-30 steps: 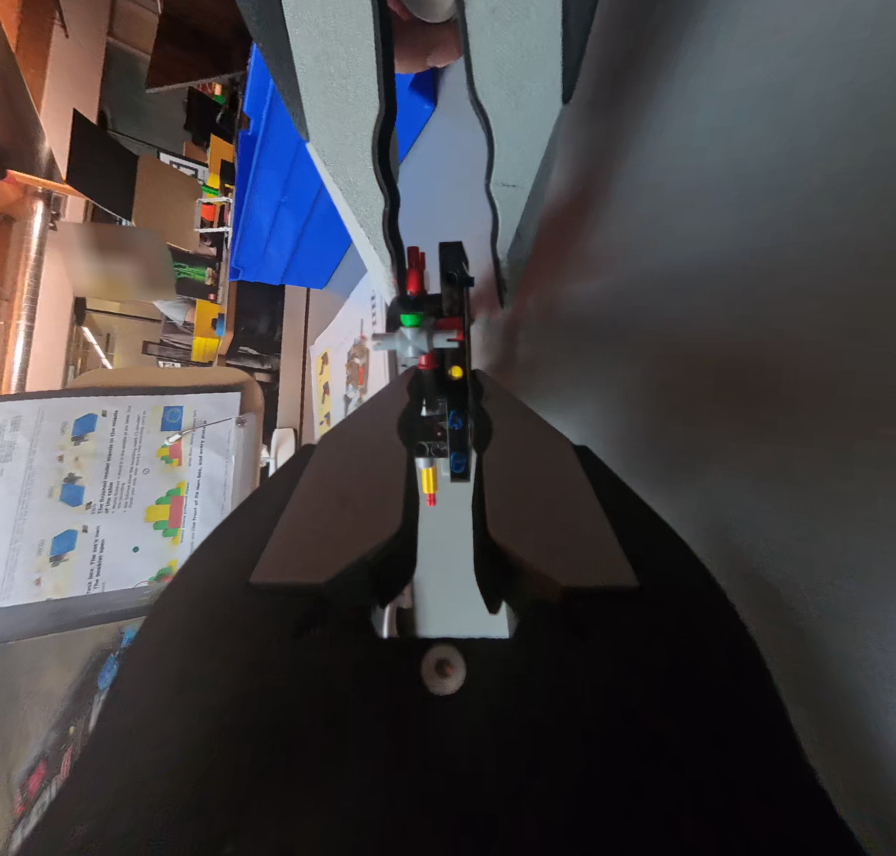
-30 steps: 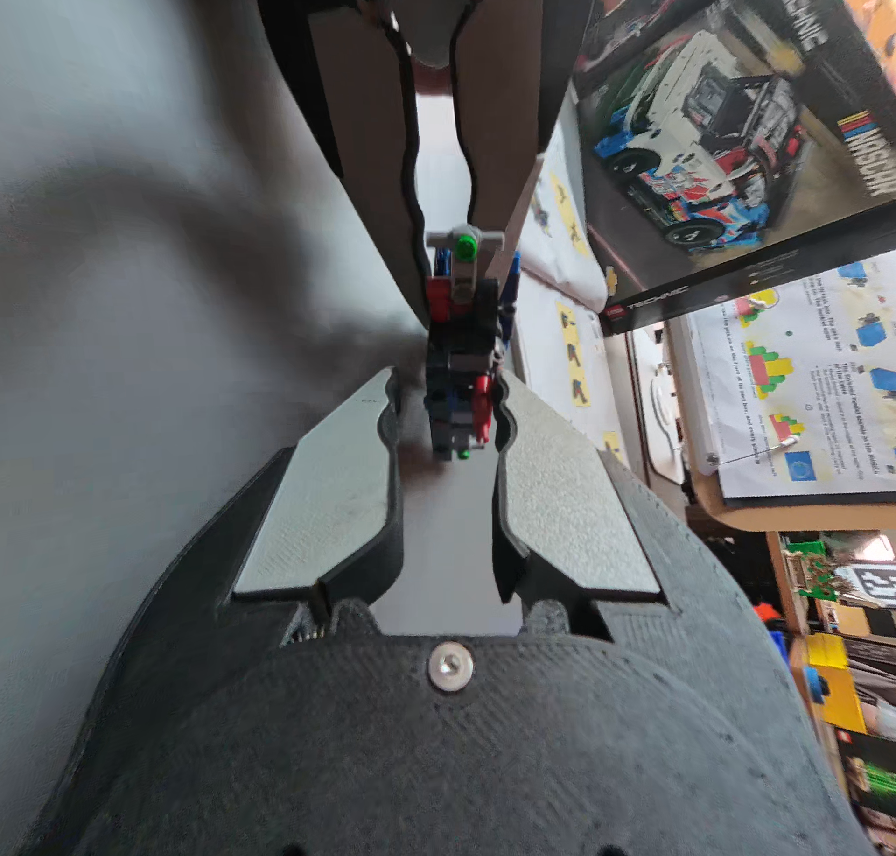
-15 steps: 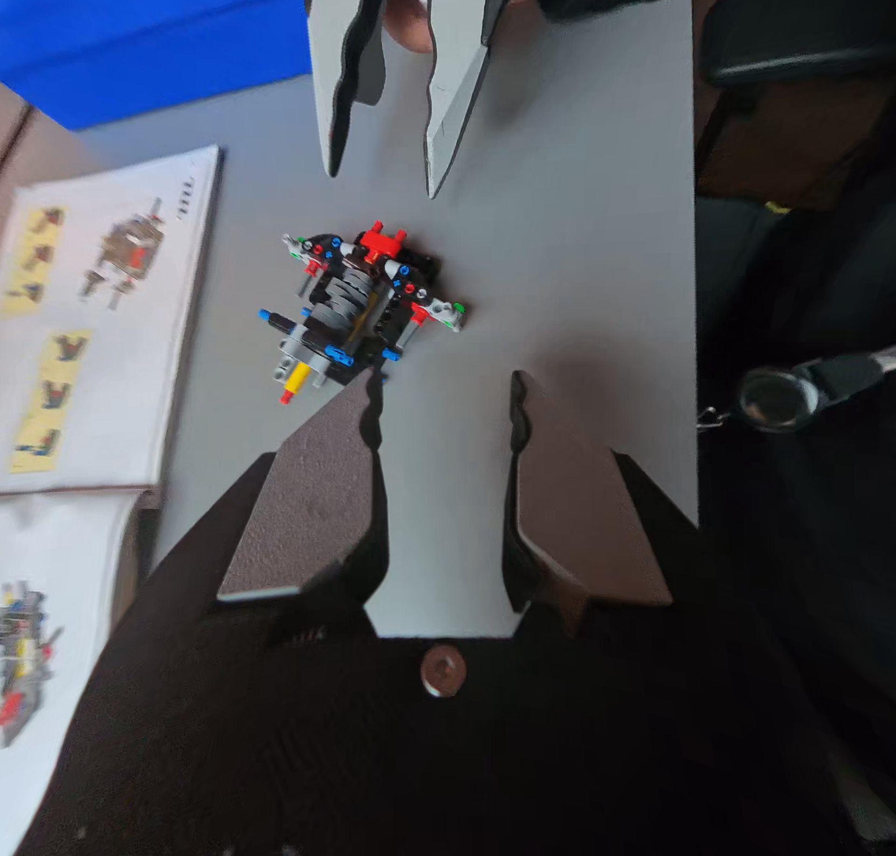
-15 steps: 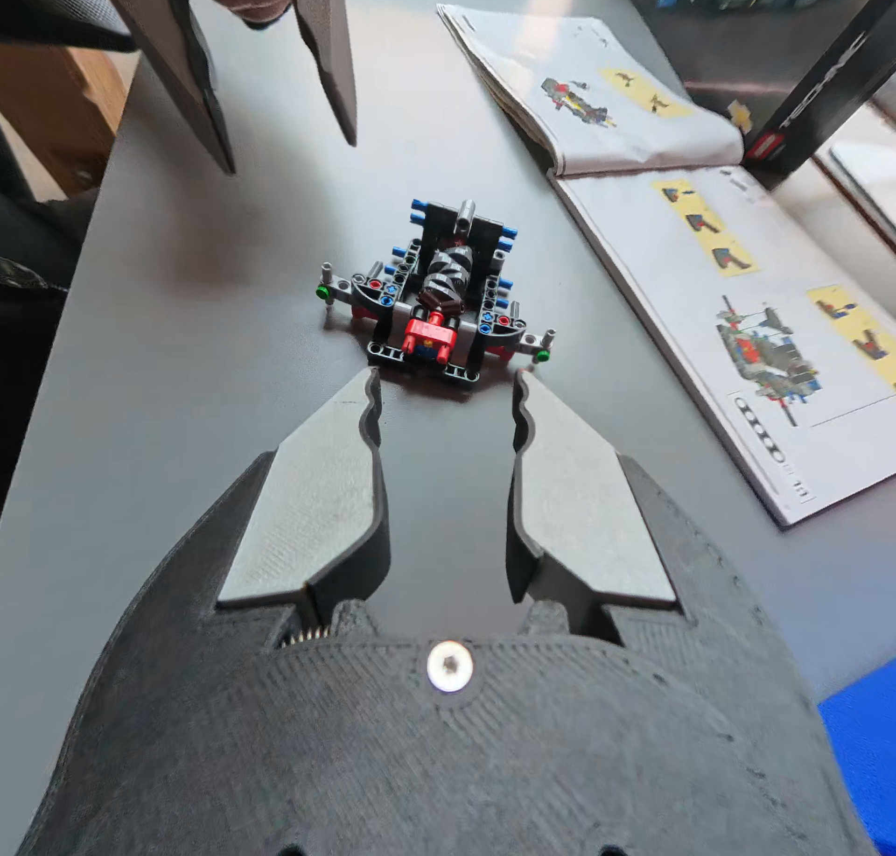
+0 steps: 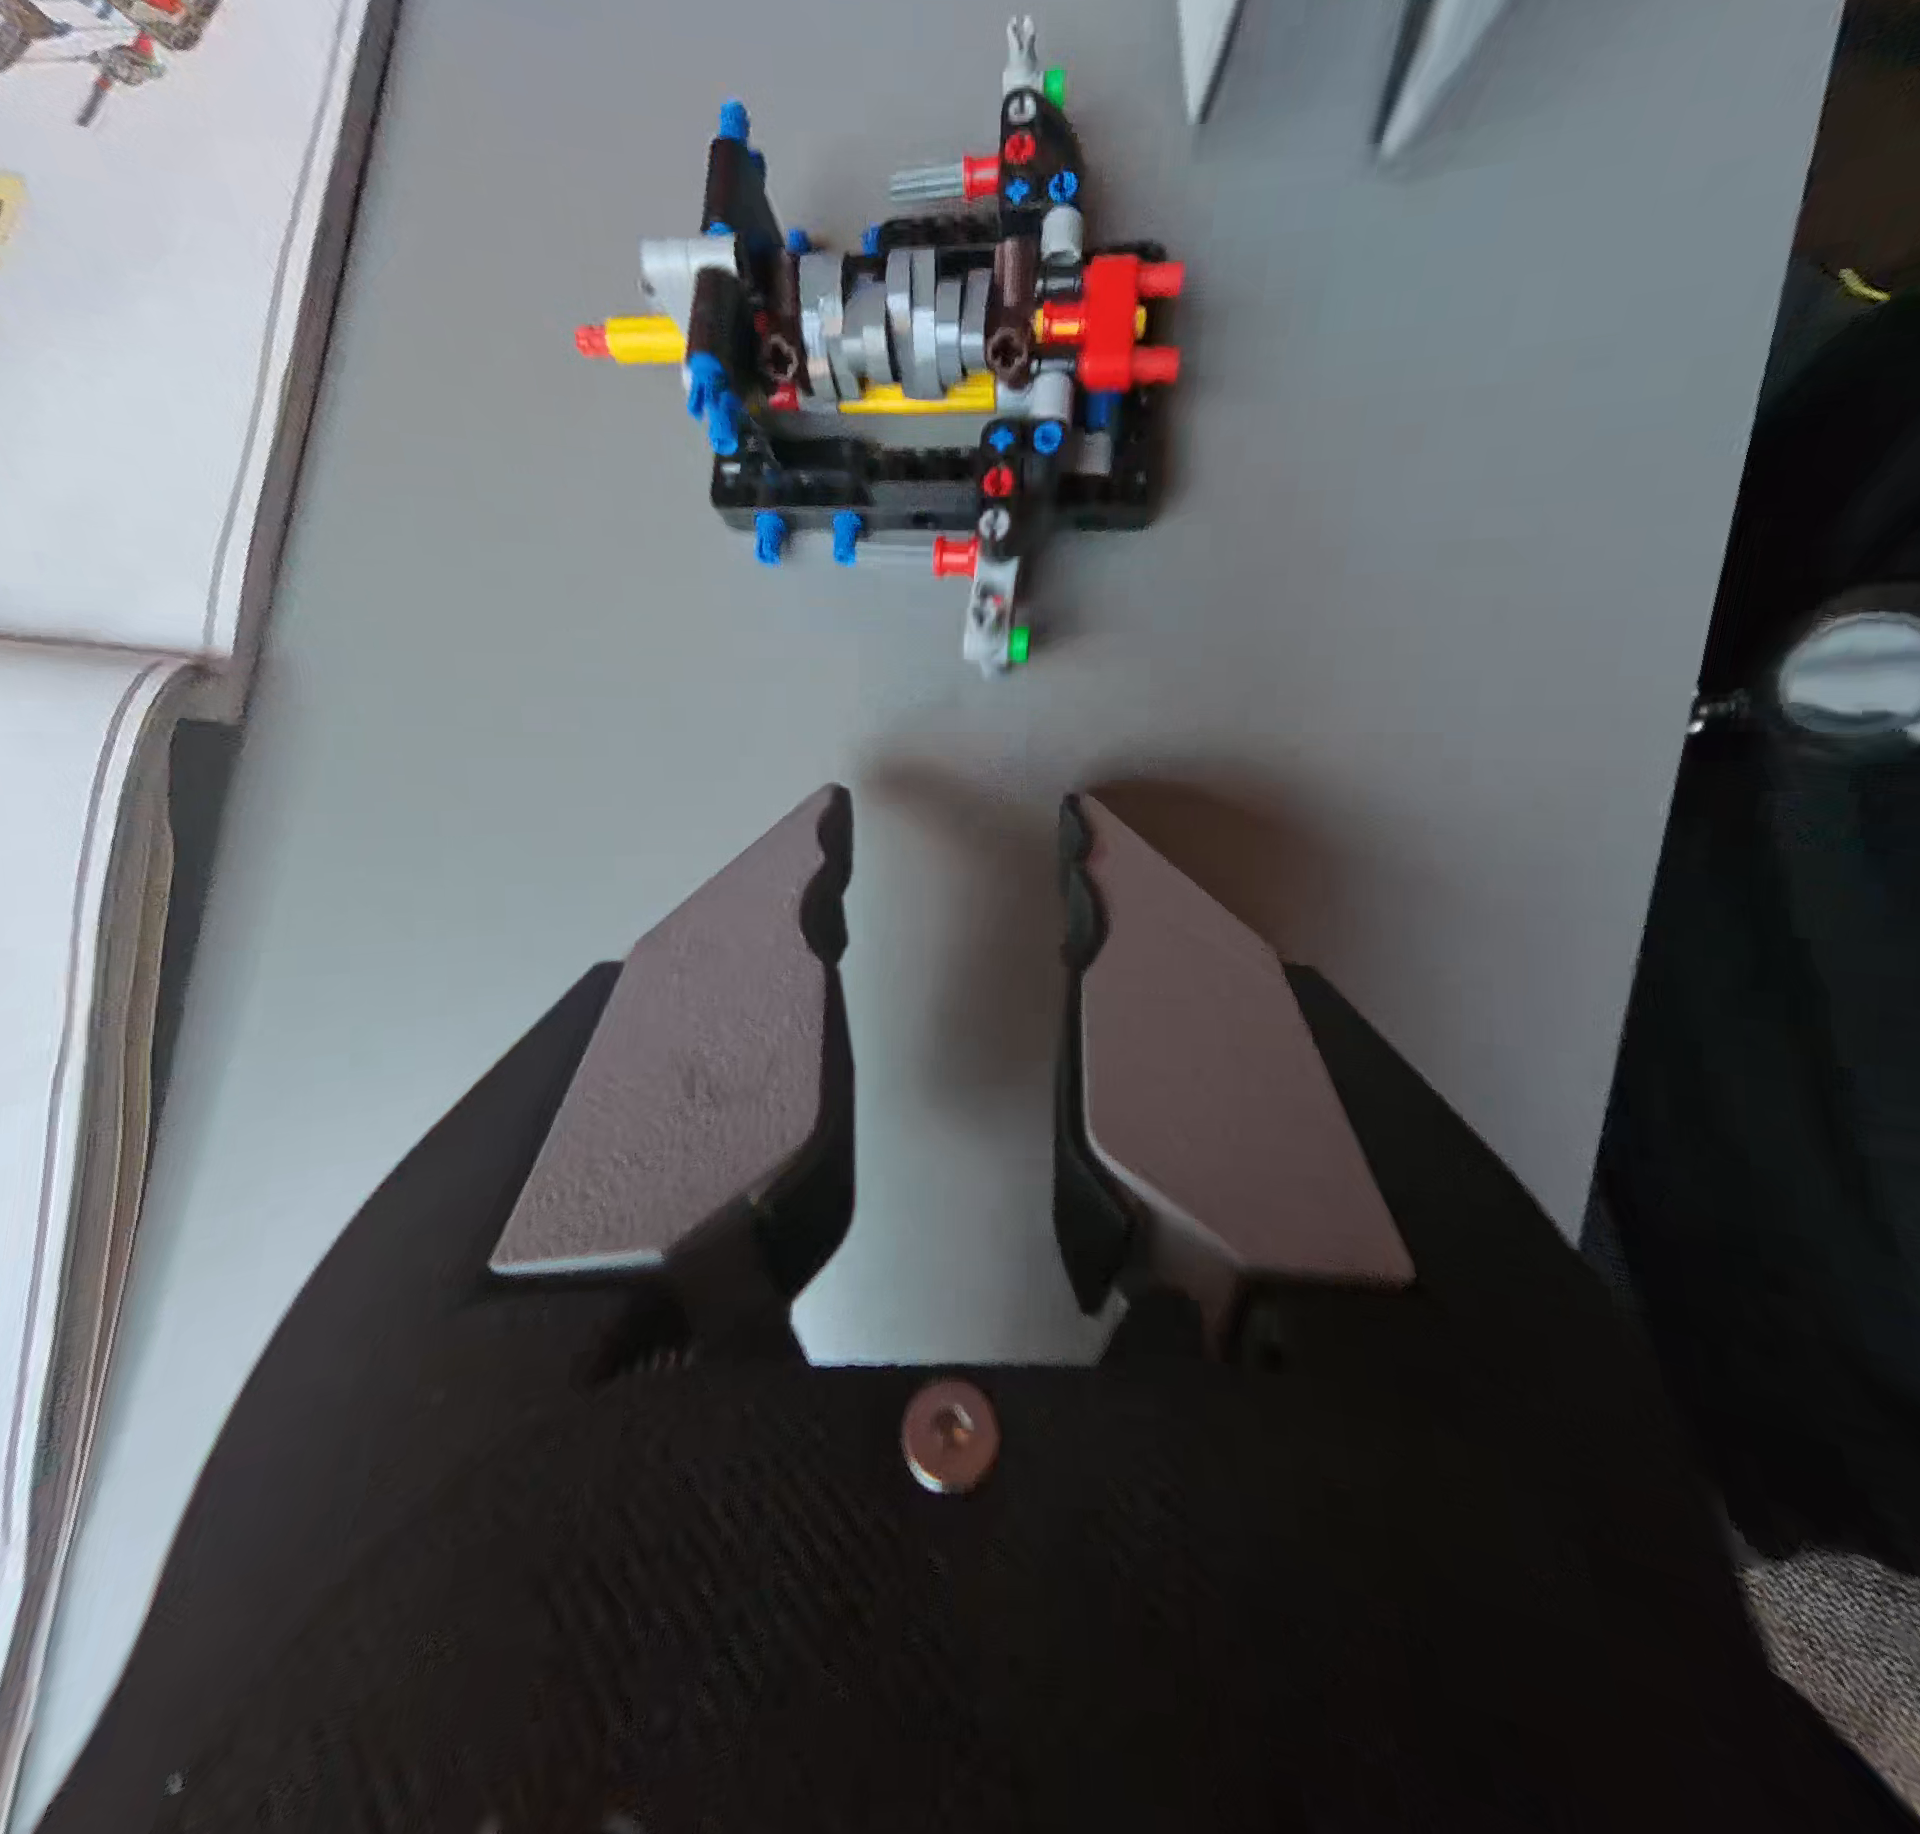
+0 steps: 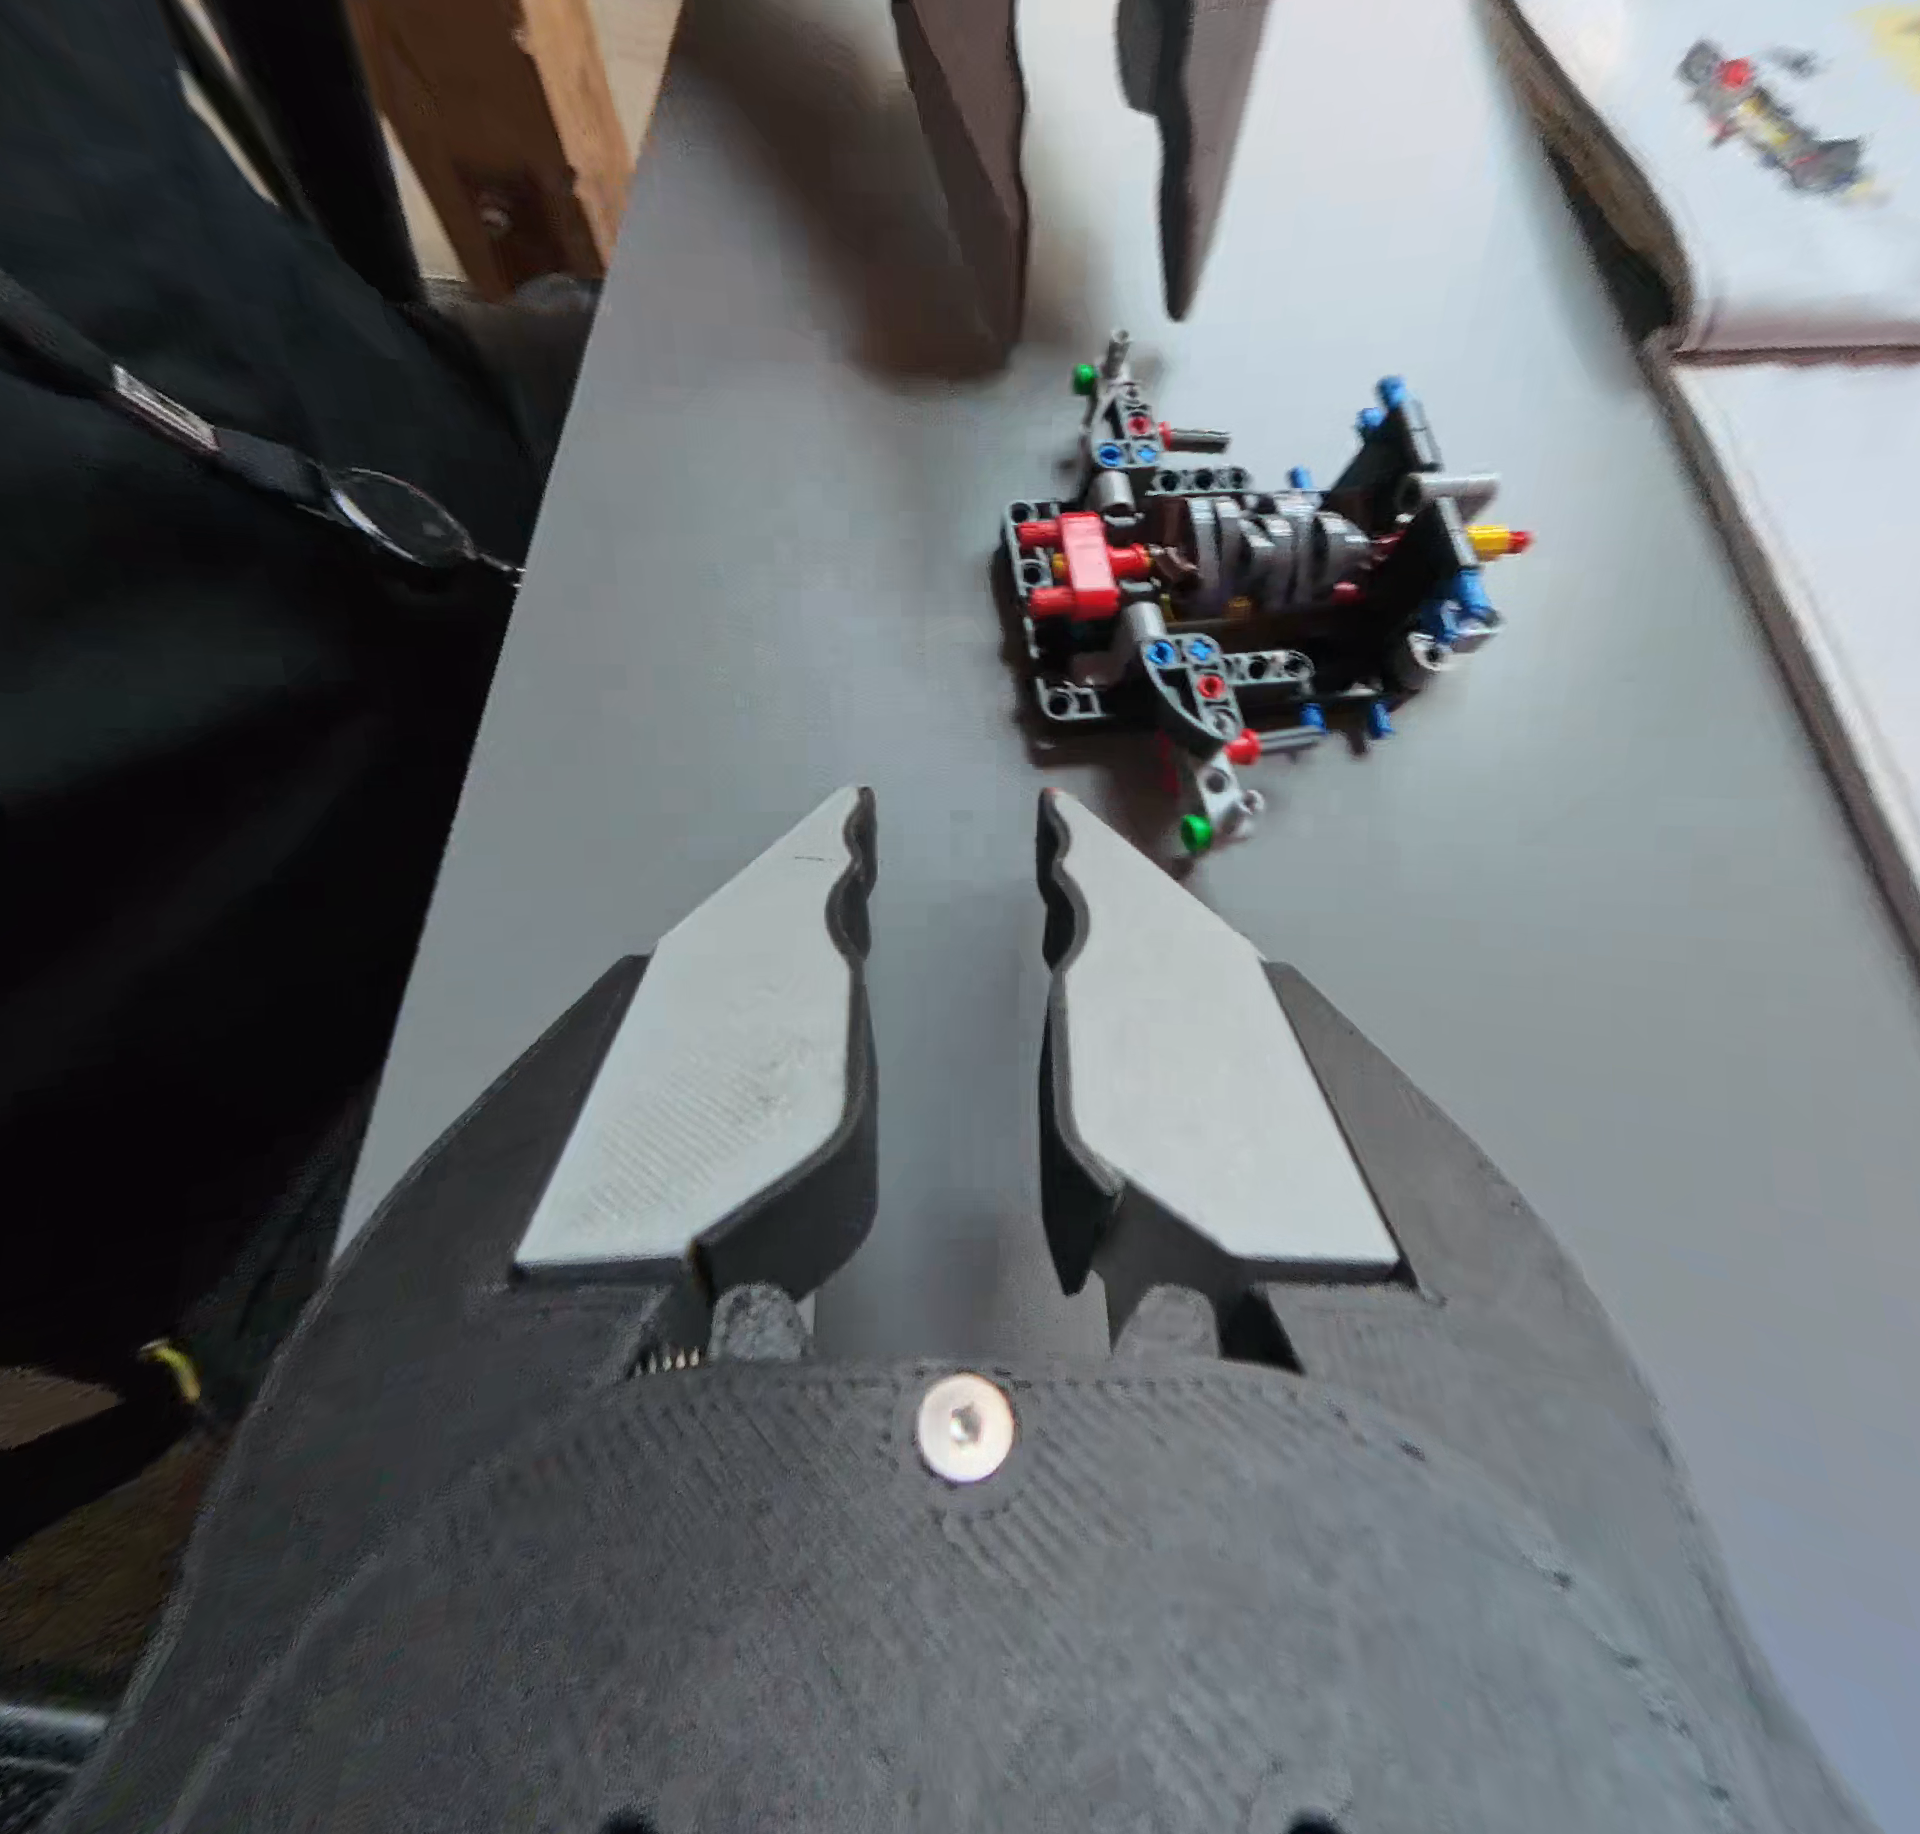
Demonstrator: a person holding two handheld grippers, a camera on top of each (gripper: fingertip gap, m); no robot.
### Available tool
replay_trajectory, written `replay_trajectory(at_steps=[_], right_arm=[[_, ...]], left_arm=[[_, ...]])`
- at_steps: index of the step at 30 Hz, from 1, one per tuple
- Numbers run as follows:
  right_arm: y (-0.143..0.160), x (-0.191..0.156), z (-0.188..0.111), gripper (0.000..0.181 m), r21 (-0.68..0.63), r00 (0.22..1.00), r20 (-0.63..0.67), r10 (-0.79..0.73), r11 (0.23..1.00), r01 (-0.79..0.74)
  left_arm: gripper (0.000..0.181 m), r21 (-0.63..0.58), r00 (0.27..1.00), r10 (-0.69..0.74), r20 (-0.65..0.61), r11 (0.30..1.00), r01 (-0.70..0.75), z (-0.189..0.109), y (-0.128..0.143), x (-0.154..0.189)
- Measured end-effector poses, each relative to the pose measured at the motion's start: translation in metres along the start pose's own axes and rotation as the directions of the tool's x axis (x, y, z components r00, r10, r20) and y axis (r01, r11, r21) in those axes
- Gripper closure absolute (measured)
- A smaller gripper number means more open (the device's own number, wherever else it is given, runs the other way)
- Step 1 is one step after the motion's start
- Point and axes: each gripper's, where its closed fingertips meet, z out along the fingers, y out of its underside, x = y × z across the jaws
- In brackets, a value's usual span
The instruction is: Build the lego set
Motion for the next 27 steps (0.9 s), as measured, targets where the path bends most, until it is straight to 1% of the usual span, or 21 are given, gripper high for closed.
replay_trajectory(at_steps=[2,4,6,8,9,10,11,13,14,17,20,21,22,23,25,27], right_arm=[[0.007,0.015,-0.011,0.152,0.015,0.997,-0.073,0.014,1.0,-0.013],[0.015,0.034,-0.017,0.144,0.014,0.989,-0.135,0.053,0.999,-0.052],[0.018,0.045,-0.015,0.128,-0.008,0.986,-0.14,0.085,0.996,-0.087],[0.018,0.051,-0.006,0.127,-0.039,0.989,-0.132,0.065,0.997,-0.071],[0.016,0.05,-0.001,0.13,-0.051,0.992,-0.114,0.05,0.997,-0.056],[0.015,0.048,0.004,0.137,-0.069,0.995,-0.092,0.04,0.997,-0.046],[0.014,0.045,0.008,0.142,-0.078,0.997,-0.072,0.031,0.996,-0.036],[0.01,0.04,0.013,0.15,-0.072,0.998,-0.055,0.013,0.997,-0.017],[0.009,0.04,0.013,0.154,-0.074,0.997,-0.071,0.003,0.997,-0.008],[0.007,0.044,0.016,0.172,-0.084,0.988,-0.15,-0.03,0.996,0.018],[0.004,0.048,0.019,0.17,-0.096,0.975,-0.218,-0.048,0.995,0.028],[0.003,0.049,0.019,0.166,-0.097,0.969,-0.239,-0.058,0.995,0.036],[0.003,0.052,0.019,0.16,-0.094,0.964,-0.257,-0.065,0.995,0.042],[0.003,0.052,0.018,0.159,-0.09,0.965,-0.253,-0.062,0.995,0.04],[0.002,0.051,0.016,0.165,-0.067,0.973,-0.227,-0.035,0.998,0.021],[0.001,0.053,0.014,0.168,-0.052,0.973,-0.229,-0.008,0.999,-0.004]], left_arm=[[0.135,0.008,0.999,0.042,0.023,0.999,-0.042,-0.004,0.005,-0.005],[0.144,0.021,0.996,0.057,0.074,0.998,-0.059,-0.003,-0.003,-0.012],[0.145,0.06,0.998,0.055,0.022,0.997,-0.056,0.006,-0.019,-0.002],[0.154,0.039,0.997,0.064,0.032,0.997,-0.065,0.017,-0.025,-0.002],[0.159,0.027,0.997,0.068,0.026,0.997,-0.068,0.021,-0.025,0.0],[0.167,0.03,0.998,0.066,0.024,0.997,-0.067,0.023,-0.026,0.001],[0.171,0.039,0.998,0.06,0.032,0.997,-0.062,0.024,-0.027,0.0],[0.171,0.045,0.998,0.046,0.043,0.998,-0.048,0.025,-0.027,0.0],[0.171,0.047,0.998,0.032,0.054,0.998,-0.034,0.025,-0.027,-0.003],[0.171,0.056,0.995,-0.003,0.096,0.998,-0.002,0.024,-0.025,-0.012],[0.171,0.064,0.996,-0.028,0.087,0.998,0.023,0.024,-0.024,-0.014],[0.171,0.067,0.997,-0.017,0.08,0.998,0.011,0.024,-0.024,-0.013],[0.171,0.068,0.997,0.018,0.075,0.997,-0.023,0.023,-0.024,-0.012],[0.171,0.063,0.995,0.066,0.075,0.996,-0.071,0.023,-0.024,-0.012],[0.171,0.056,0.987,0.153,0.054,0.986,-0.156,0.023,-0.024,-0.009],[0.171,0.047,0.984,0.174,0.041,0.983,-0.176,0.022,-0.024,-0.009]])
